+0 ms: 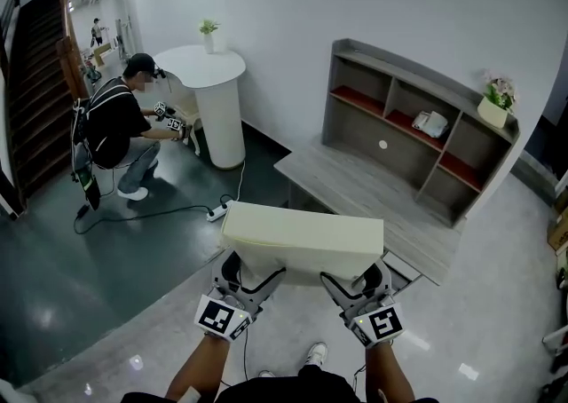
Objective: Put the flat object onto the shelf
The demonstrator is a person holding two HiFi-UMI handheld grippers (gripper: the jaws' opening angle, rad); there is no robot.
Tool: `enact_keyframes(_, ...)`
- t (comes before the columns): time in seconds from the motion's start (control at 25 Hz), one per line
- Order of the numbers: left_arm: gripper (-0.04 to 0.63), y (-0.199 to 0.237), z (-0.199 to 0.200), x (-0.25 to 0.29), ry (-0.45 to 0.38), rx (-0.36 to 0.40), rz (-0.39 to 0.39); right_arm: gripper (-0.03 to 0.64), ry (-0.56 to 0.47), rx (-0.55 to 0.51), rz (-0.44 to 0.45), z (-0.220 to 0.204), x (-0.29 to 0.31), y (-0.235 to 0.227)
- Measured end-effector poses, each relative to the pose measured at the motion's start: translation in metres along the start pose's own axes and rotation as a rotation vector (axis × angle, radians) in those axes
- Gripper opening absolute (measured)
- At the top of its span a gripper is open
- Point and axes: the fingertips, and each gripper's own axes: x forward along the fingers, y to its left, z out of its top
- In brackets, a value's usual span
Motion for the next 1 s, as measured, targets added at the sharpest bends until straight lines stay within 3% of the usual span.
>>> enact_keyframes(0.64,0.417,-0.012,-0.015,0.134,-0.016,0.018,-0.031,0.405,-0.056,-0.006,-0.024,-0.007,0.018,-0.13)
enact_keyframes(1.0,0.417,-0.031,-0.027,0.193,-0.001,0.011,-0.04,0.405,-0.03,0.016,-0.034,-0.021,0.012,-0.19)
